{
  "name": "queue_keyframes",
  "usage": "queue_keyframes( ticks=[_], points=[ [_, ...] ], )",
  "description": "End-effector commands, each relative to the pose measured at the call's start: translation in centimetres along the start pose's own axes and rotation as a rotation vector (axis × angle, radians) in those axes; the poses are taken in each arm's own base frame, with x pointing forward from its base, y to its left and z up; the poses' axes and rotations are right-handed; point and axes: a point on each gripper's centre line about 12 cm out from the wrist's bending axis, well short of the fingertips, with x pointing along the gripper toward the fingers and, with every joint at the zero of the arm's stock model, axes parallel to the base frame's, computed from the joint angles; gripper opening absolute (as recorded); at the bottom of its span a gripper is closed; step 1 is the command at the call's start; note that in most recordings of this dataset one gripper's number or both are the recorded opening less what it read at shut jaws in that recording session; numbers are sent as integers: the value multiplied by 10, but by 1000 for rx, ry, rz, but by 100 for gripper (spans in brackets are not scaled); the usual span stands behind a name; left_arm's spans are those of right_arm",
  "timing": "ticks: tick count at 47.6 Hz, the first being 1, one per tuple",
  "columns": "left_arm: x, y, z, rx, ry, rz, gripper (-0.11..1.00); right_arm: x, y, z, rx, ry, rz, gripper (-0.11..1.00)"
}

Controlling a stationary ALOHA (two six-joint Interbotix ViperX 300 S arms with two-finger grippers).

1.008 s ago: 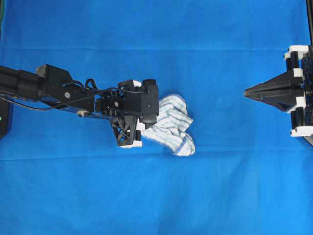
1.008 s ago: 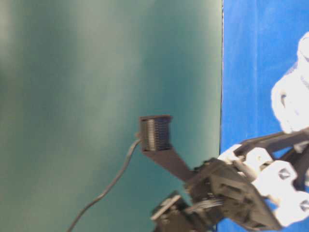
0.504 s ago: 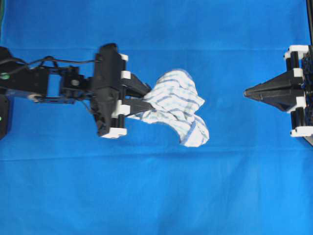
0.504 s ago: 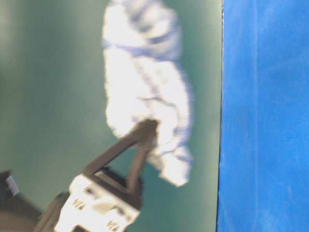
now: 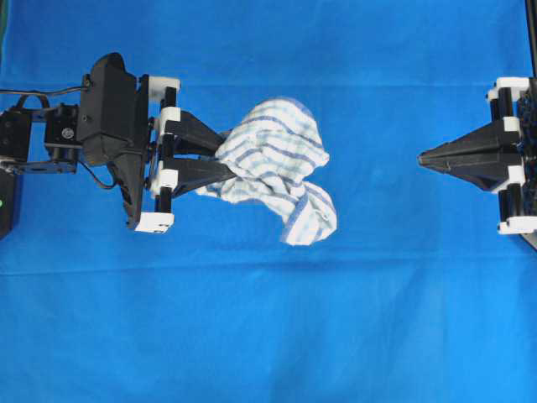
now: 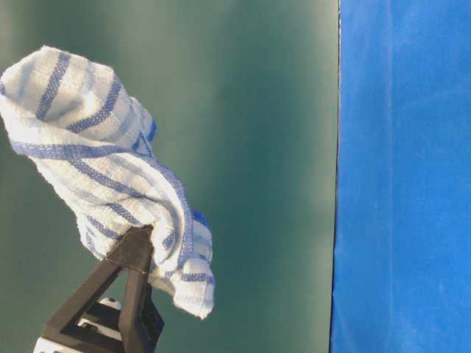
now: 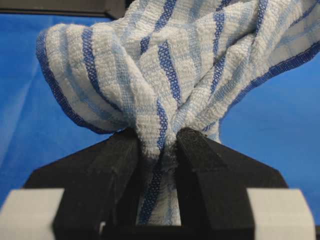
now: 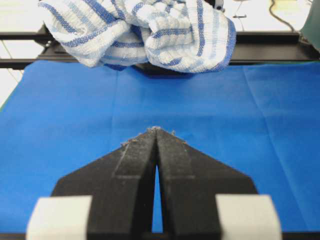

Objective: Hand over the towel.
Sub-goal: 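Lift the towel with the left gripper toward the table center, then move the right gripper to the held towel and grasp it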

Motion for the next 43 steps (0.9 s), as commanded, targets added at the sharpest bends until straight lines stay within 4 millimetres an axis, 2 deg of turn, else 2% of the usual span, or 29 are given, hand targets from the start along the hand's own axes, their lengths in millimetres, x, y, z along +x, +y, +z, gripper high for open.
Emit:
queue_keyframes(
  ticks=[1, 12, 21, 23, 30, 33, 35, 43],
  points=[
    [-3, -1, 11, -3, -37, -4, 13, 3, 0, 9, 3, -28, -1, 0],
    [-3, -1, 10, -3, -34, -3, 13, 14, 1, 14, 4, -48, 2, 0],
    [-2, -1, 11, -3, -34, -3, 13, 38, 3, 20, 21, -54, 13, 1],
    [-2, -1, 11, -3, -34, -3, 13, 45, 4, 21, 20, -49, 18, 9],
    [-2, -1, 11, -3, -34, -3, 13, 72, 13, 22, -2, -34, 49, 54],
    [-2, -1, 11, -4, -35, -4, 13, 85, 14, 23, -1, -24, 53, 68],
    [-2, -1, 11, -4, -34, -4, 13, 92, 15, 24, 0, -21, 53, 72],
    [-2, -1, 11, -4, -34, -4, 13, 122, 16, 25, -7, -8, 53, 72]
  ],
)
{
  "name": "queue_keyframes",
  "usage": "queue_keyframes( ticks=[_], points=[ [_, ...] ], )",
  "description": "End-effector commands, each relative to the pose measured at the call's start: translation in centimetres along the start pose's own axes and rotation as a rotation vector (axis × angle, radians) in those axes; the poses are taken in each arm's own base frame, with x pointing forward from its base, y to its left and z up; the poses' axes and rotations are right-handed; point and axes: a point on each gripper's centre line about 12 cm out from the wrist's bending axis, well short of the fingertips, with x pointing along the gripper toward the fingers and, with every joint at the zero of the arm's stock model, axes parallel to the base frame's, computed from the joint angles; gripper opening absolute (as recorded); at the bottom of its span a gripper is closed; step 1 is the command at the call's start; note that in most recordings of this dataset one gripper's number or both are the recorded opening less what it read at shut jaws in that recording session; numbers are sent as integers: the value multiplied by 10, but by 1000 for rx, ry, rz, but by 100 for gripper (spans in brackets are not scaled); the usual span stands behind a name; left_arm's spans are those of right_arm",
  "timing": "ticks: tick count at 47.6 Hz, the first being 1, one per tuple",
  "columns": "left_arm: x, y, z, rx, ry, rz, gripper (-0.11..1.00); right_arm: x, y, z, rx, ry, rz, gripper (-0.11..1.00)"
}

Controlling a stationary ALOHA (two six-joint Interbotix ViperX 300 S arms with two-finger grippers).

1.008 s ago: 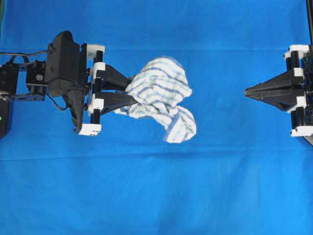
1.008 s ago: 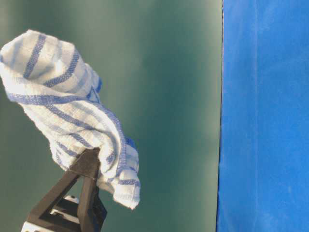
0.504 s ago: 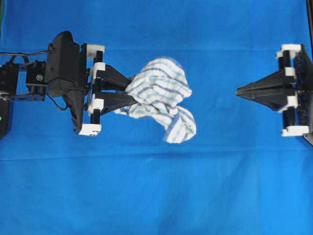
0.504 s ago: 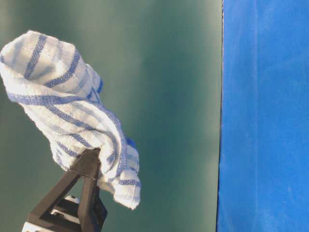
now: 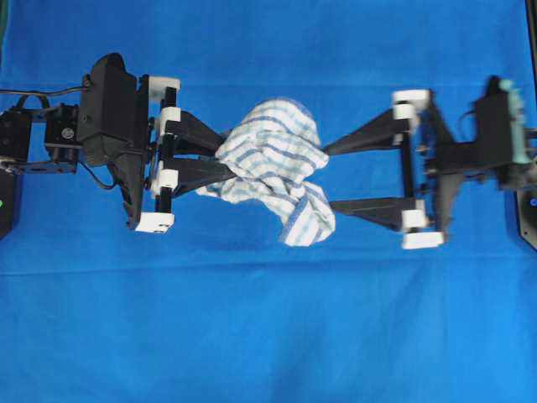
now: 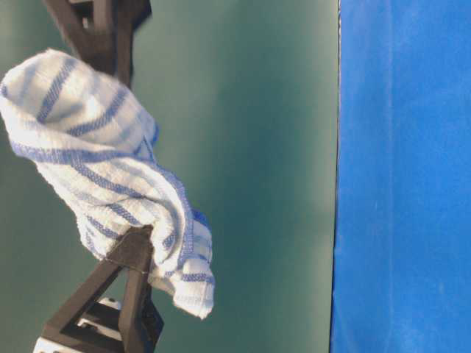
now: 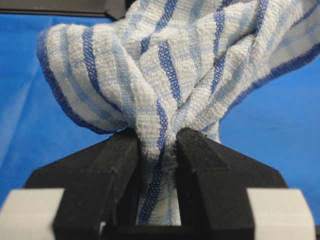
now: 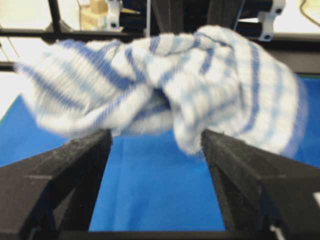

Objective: Hand over the towel.
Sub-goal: 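Move the right gripper to the held towel and grasp it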

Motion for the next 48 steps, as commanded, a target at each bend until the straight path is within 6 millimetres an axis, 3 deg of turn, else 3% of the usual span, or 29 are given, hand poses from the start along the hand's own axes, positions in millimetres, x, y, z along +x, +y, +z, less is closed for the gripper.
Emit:
queue_keyframes(
  ticks=[1, 15, 30, 34, 41, 48],
  points=[
    [-2, -1, 11, -1, -35, -4, 13, 14, 2, 14, -6, -41, 5, 72],
    [-1, -1, 11, -1, -35, -4, 13, 52, 0, 20, -9, -55, 2, 72],
    [-1, -1, 11, 0, -34, -3, 13, 56, -2, 21, -20, -61, -2, 70],
    [-2, -1, 11, 2, -34, -3, 13, 56, -1, 22, -20, -64, -1, 57],
    [-1, -1, 11, 2, -28, -3, 13, 55, -1, 21, -20, -60, -1, 19],
    [-1, -1, 13, 3, -44, -4, 13, 55, -1, 22, -18, -60, -1, 17]
  ],
)
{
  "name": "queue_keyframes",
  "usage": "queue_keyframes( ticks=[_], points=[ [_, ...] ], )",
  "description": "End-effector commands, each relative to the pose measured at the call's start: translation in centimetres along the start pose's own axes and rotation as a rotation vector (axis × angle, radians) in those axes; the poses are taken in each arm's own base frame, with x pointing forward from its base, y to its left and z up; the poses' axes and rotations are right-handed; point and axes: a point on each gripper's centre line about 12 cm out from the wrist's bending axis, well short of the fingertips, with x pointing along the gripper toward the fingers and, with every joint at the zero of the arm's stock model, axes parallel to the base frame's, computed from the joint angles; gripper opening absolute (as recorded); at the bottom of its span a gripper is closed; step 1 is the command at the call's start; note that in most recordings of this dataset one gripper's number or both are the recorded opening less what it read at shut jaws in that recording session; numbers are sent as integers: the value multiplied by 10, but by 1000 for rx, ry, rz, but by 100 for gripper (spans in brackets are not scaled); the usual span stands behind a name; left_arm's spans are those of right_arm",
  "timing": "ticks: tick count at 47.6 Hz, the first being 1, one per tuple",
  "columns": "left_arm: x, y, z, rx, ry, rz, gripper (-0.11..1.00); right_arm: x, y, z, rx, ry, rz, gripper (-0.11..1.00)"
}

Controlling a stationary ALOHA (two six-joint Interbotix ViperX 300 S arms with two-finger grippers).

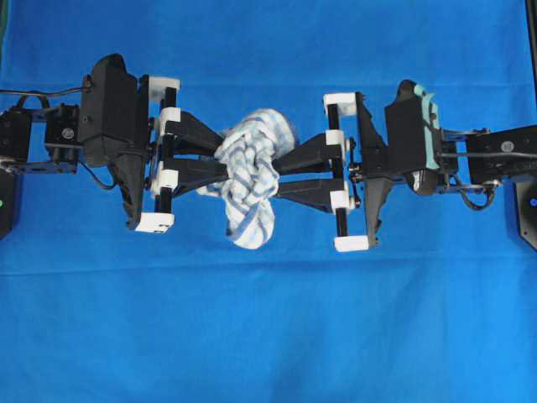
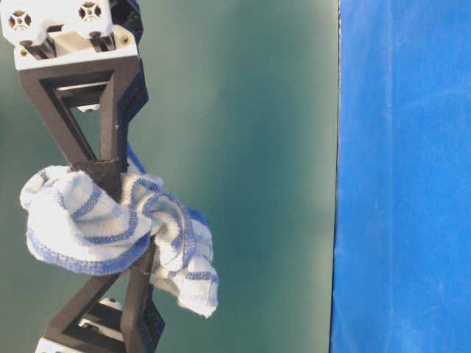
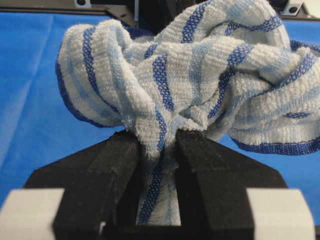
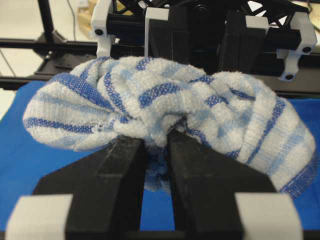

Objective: Hand over the towel.
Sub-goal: 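Move the right gripper to the held towel and grasp it, then open the left gripper and pull it back, releasing the towel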

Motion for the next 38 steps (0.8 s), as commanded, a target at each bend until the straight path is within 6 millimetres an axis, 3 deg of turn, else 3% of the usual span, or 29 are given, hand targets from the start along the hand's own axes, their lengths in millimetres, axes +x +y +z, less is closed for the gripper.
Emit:
queue_keyframes(
  ticks=[1, 23, 33, 38],
  points=[
    [-1, -1, 13, -1, -51, -2, 13, 0, 0, 15, -2, -44, 0, 17],
    [-3, 1, 19, -10, -100, 2, 16, -11, -1, 18, 0, -55, -2, 17],
    [-15, 1, 21, -20, -127, 1, 76, -21, 0, 19, 0, -63, 0, 17],
    [-32, 1, 24, -19, -154, 1, 93, -29, -1, 19, 4, -67, -2, 17]
  ],
)
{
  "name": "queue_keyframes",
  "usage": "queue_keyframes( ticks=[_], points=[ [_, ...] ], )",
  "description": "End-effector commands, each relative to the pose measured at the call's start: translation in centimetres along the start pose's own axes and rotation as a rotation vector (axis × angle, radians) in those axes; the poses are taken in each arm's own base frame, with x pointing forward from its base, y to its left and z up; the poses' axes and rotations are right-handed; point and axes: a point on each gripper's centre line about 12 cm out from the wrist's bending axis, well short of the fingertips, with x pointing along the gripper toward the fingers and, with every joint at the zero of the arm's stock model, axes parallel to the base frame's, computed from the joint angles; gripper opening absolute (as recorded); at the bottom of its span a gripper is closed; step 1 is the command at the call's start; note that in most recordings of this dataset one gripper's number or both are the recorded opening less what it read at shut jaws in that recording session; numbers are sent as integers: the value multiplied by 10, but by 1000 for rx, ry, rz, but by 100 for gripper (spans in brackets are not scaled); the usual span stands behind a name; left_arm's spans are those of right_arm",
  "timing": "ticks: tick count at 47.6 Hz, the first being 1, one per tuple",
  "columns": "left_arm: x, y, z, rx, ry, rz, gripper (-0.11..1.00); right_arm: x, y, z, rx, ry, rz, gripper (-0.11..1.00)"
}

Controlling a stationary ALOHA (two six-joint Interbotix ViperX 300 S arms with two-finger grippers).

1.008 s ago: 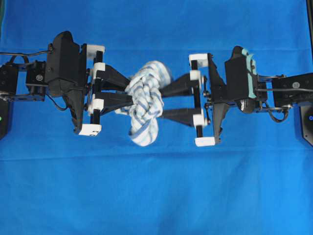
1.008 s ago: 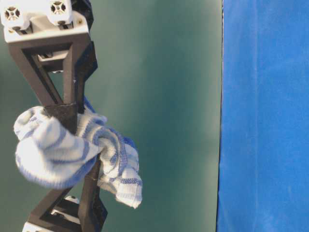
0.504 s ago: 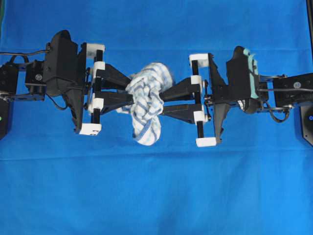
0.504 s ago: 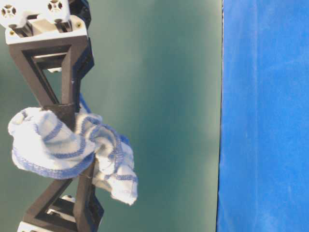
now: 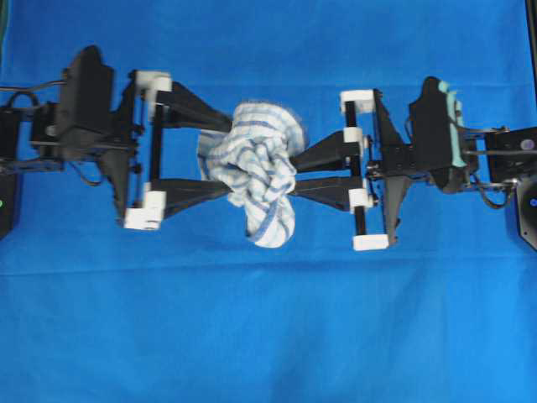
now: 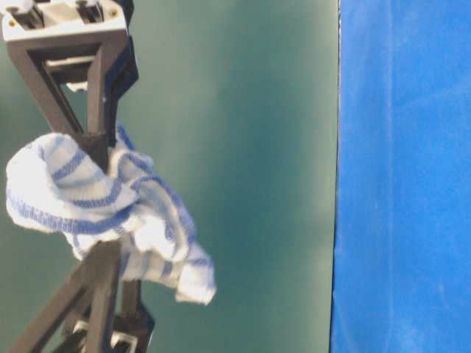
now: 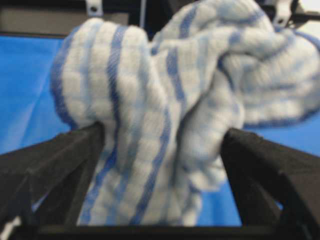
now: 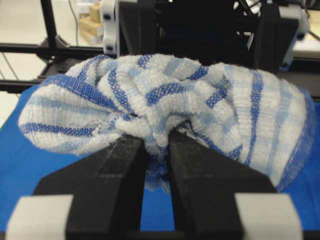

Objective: Hand over the towel.
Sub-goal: 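Open the left gripper and pull it back, releasing the towel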

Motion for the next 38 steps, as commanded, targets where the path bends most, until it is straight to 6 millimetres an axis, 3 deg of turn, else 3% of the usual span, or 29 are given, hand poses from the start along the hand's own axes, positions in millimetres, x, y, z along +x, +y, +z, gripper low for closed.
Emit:
queue_keyframes(
  ticks=[1, 16, 30, 38],
  points=[
    [-16, -1, 17, 1, -67, -3, 93, -9, -1, 14, 4, -49, -3, 17],
    [-74, 0, 27, -1, -146, -6, 93, -32, -1, 18, 4, -67, -3, 17],
    [-80, -1, 23, -1, -126, -7, 93, -30, -1, 16, 10, -52, -4, 17],
    [-79, -1, 24, -1, -127, -7, 93, -17, -15, 5, 41, 40, -51, 17]
  ],
)
